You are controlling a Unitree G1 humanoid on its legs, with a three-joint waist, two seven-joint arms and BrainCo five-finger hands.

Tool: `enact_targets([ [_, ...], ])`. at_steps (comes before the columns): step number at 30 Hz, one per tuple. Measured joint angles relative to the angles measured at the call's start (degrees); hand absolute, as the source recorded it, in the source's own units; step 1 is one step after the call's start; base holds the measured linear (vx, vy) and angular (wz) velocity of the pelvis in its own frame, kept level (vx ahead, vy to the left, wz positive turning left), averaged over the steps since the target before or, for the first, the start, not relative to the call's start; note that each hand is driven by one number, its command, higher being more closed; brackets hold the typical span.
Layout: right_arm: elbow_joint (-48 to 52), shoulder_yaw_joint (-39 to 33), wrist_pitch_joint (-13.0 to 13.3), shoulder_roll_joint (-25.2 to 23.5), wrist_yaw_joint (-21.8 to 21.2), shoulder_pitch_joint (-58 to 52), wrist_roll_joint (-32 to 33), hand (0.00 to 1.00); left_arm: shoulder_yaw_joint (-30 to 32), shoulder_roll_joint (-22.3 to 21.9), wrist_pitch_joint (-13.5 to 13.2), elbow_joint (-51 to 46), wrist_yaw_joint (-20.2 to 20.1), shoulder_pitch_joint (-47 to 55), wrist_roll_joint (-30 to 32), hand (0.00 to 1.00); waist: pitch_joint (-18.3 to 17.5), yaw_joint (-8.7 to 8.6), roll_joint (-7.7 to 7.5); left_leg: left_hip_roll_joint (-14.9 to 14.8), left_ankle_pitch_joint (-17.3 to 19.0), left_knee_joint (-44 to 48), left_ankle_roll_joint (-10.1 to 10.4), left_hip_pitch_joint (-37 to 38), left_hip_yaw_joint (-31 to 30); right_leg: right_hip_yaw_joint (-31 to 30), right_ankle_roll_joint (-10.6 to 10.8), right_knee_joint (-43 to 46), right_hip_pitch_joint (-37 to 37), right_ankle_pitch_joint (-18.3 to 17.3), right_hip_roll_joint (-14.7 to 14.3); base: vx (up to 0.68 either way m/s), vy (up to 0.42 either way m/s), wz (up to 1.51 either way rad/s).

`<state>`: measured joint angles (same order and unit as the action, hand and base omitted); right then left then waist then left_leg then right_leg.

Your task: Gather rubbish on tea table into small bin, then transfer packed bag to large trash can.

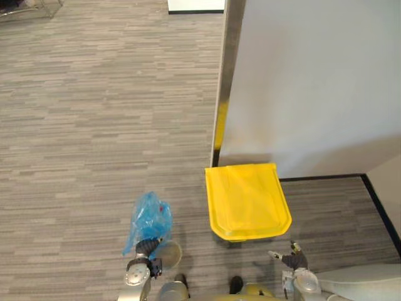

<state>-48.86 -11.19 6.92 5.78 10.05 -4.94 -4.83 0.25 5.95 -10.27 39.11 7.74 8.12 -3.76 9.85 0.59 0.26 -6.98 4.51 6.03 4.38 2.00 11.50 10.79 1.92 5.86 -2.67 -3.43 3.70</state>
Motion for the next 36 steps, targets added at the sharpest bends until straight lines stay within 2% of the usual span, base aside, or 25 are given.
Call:
enact_targets([
  [4, -0.32, 0.43, -0.02, -0.17, 0.0, 0.72, -0.05, 0.0, -0.11, 0.1, -0.01, 0.18, 0.03, 1.25, 0.0, 1.0, -0.06, 0.16, -0.1, 0.05, -0.16, -0.63, -0.25, -0.12, 0.79, -1.35, 0.45, 0.18, 1.08, 0.33, -0.05, -0.11, 0.007, -0.13],
  [6, -0.33, 0.48, -0.03, -0.32, 0.0, 1.07, -0.06, 0.0, -0.12, 0.3, -0.01, 0.89, 0.03, 1.8, 0.01, 1.0, -0.2, 0.12, -0.27, 0.43, -0.78, -2.14, -1.0, -0.33, 1.36, -1.94, 0.59, 0.19, 2.38, 0.42, 0.07, -0.17, 0.009, -0.2],
  [9, -0.46, 0.47, -0.79, -0.61, 0.0, 1.01, -0.06, 0.0, -0.11, 0.74, -0.01, 1.03, 0.02, 2.04, 0.01, 1.0, -0.23, 0.15, -0.77, 1.31, -2.1, -3.39, -1.5, -0.53, 1.67, -3.06, 1.06, 0.12, 3.64, 0.79, 0.65, -0.17, 0.011, -0.15],
  [12, -0.46, 0.53, -0.9, -0.81, -0.01, 1.05, -0.05, 0.0, -0.01, 1.13, -0.01, 0.94, -0.01, 2.11, 0.01, 1.0, -0.29, 0.19, -1.62, 2.08, -1.76, -1.81, -1.86, -2.06, 2.59, -3.69, 2.18, 2.37, 6.15, -0.02, 1.35, -0.19, 0.033, -0.13],
  [13, -0.45, 0.53, -0.95, -0.76, 0.01, 1.19, -0.05, 0.0, -0.01, 1.13, -0.01, 0.73, -0.06, 2.07, 0.0, 1.0, -0.26, 0.19, -2.07, 2.15, -0.71, 0.81, -2.81, -3.87, 2.82, -4.19, 2.35, 4.55, 7.86, -0.82, 1.87, -0.17, 0.048, -0.06],
  [14, -0.44, 0.53, -1.07, -0.71, 0.03, 1.28, -0.04, 0.0, -0.05, 1.13, -0.01, 0.6, -0.11, 2.07, -0.03, 1.0, -0.07, 0.2, -2.54, 2.21, 1.1, 4.54, -3.21, -5.59, 2.96, -4.42, 3.7, 7.46, 9.31, -2.22, 2.69, -0.15, 0.064, -0.06],
  [16, -0.43, 0.55, -1.21, -0.71, 0.05, 1.45, -0.04, 0.0, -0.05, 1.2, 0.02, -0.5, -0.12, 2.43, -0.04, 1.0, 0.55, 0.16, -3.06, 2.13, 3.86, 8.95, -3.49, -6.6, 2.78, -3.7, 4.6, 11.26, 10.0, -3.74, 3.74, -0.14, 0.068, -0.01],
  [17, -0.39, 0.32, -1.34, -0.92, 0.08, 1.43, -0.03, 0.0, -0.09, 1.48, 0.03, -1.78, -0.13, 3.17, -0.04, 1.0, 0.88, 0.15, -3.83, 2.75, 4.75, 9.26, -3.73, -6.39, 1.76, -1.94, 5.95, 12.87, 9.52, -3.87, 5.71, -0.13, 0.141, 0.41],
  [18, 0.22, -0.1, -1.25, -1.17, 0.41, 1.73, -0.06, 0.0, -0.08, 2.01, 0.02, -5.25, -0.09, 2.43, -0.04, 1.0, 2.32, -0.58, -5.34, 5.16, 8.04, 17.96, -6.94, -7.23, 0.85, 1.09, 10.24, 19.0, 11.27, -3.72, 9.0, -0.14, 0.153, 0.22],
  [19, 0.87, -0.75, -1.08, 0.61, 0.63, 3.25, -0.11, 0.0, 0.07, 0.98, -0.18, -5.7, -0.04, 1.26, -0.06, 1.0, 5.33, 0.7, -0.94, 1.16, 14.7, 23.02, -6.75, -5.66, 3.05, 3.0, 11.04, 30.11, 16.91, -4.48, 9.45, -0.19, 0.213, -0.23],
  [20, 0.78, -0.62, -1.2, 0.67, 0.94, 5.24, -0.11, 0.0, 0.34, 1.59, 0.1, -4.5, 0.02, -0.09, -0.07, 1.0, 6.35, 1.65, -1.19, 0.93, 16.72, 26.09, -7.98, -5.23, 3.48, 1.98, 9.69, 26.41, 19.78, -5.47, 9.16, -0.26, 0.151, -0.58],
  [21, 0.8, -0.21, -1.24, 0.6, 1.03, 5.29, -0.12, 0.0, 0.3, 2.23, 0.11, -4.1, 0.03, -0.73, -0.07, 1.0, 6.58, 1.57, -0.72, 0.95, 17.39, 27.13, -8.35, -6.13, 3.66, 3.02, 9.42, 21.13, 20.67, -4.15, 9.01, -0.22, 0.116, -0.14],
  [22, 0.75, 0.29, -1.31, 0.66, 1.13, 4.98, -0.17, 0.0, 0.26, 2.74, 0.07, -4.06, 0.04, -1.86, -0.06, 1.0, 6.66, 0.83, -1.48, 1.06, 18.18, 28.73, -8.77, -6.66, 3.37, 4.78, 9.41, 13.53, 20.93, -2.04, 9.49, -0.12, 0.029, 0.43],
  [23, 0.68, 0.44, -1.73, 0.67, 1.22, 4.89, -0.18, 0.0, 0.52, 2.76, 0.0, -4.14, 0.15, -2.41, -0.06, 1.0, 7.13, 0.32, -1.87, 1.12, 19.4, 30.29, -8.35, -6.54, 2.54, 5.29, 8.81, 10.53, 20.94, -0.97, 9.12, -0.01, -0.023, 0.49],
  [24, 0.69, 0.44, -2.02, 0.65, 1.28, 4.28, -0.25, 0.0, 0.58, 2.8, 0.0, -4.12, 0.37, -2.53, -0.07, 1.0, 7.09, 0.39, -2.1, 1.14, 20.83, 31.59, -7.66, -6.26, 2.03, 4.4, 9.2, 8.57, 20.83, -0.5, 7.95, 0.08, -0.061, 0.31],
  [25, 1.06, 0.46, -2.24, 0.57, 1.26, 3.31, -0.26, 0.0, 0.44, 3.17, 0.0, -4.12, 0.81, -2.54, -0.07, 1.0, 6.91, 0.68, -2.38, 1.66, 22.2, 32.64, -7.18, -6.2, 1.17, 2.36, 8.43, 7.82, 20.82, 0.18, 6.54, 0.13, -0.069, 0.26],
  [26, 1.2, 0.42, -2.29, 0.65, 1.26, 2.83, -0.26, 0.0, 0.37, 3.15, 0.01, -4.07, 1.06, -2.68, -0.07, 1.0, 6.83, 0.69, -2.62, 1.92, 22.79, 33.08, -7.04, -6.23, 0.39, 0.34, 6.85, 7.81, 20.68, 1.34, 5.8, 0.2, -0.093, 0.36],
  [30, 4.29, -1.51, -2.57, 0.05, 1.07, -0.54, -0.16, 0.0, 0.34, 2.58, 0.02, -4.04, 1.11, -3.12, 0.03, 1.0, 6.55, 0.48, -2.71, 2.04, 23.23, 30.71, -5.5, -6.05, -4.54, -5.96, 5.26, 11.44, 21.97, 0.39, 1.97, 0.28, -0.13, 0.44],
  [33, 5.12, -4.74, -3.11, -1.69, 1.0, -2.73, 0.2, 0.0, 0.23, 1.4, 0.03, -4.05, 1.11, -3.34, 0.05, 1.0, 6.19, 0.35, -1.31, 1.19, 23.07, 27.8, -3.65, -4.76, -7.56, -4.44, 4.07, 15.41, 22.58, -0.83, 1.38, 0.35, -0.156, 0.45],
  [34, 5.25, -4.72, -3.11, -2.16, 0.96, -2.9, 0.22, 0.0, 0.3, 1.15, 0.04, -4.06, 1.1, -3.3, 0.06, 1.0, 5.89, 0.37, -0.96, 0.76, 22.69, 26.11, -2.89, -3.83, -8.31, -3.62, 3.46, 17.2, 22.73, -2.6, 1.22, 0.34, -0.152, 0.27],
  [35, 5.33, -4.7, -3.11, -2.96, 0.94, -2.84, 0.31, 0.0, 0.46, 1.12, 0.06, -4.06, 1.08, -3.12, 0.06, 1.0, 5.65, 0.33, -0.86, 0.11, 22.17, 23.87, -2.0, -2.31, -8.6, -2.7, 1.76, 18.83, 22.64, -4.43, 1.16, 0.44, -0.176, 0.24],
  [36, 5.55, -4.62, -3.08, -3.36, 0.93, -2.64, 0.45, 0.0, 0.43, 1.1, 0.1, -4.06, 1.04, -3.01, 0.07, 1.0, 5.33, 0.33, -0.75, -0.19, 21.92, 22.89, -1.57, -1.58, -8.75, -2.45, 1.43, 19.42, 22.58, -5.31, 1.02, 0.37, -0.139, 0.14],
])
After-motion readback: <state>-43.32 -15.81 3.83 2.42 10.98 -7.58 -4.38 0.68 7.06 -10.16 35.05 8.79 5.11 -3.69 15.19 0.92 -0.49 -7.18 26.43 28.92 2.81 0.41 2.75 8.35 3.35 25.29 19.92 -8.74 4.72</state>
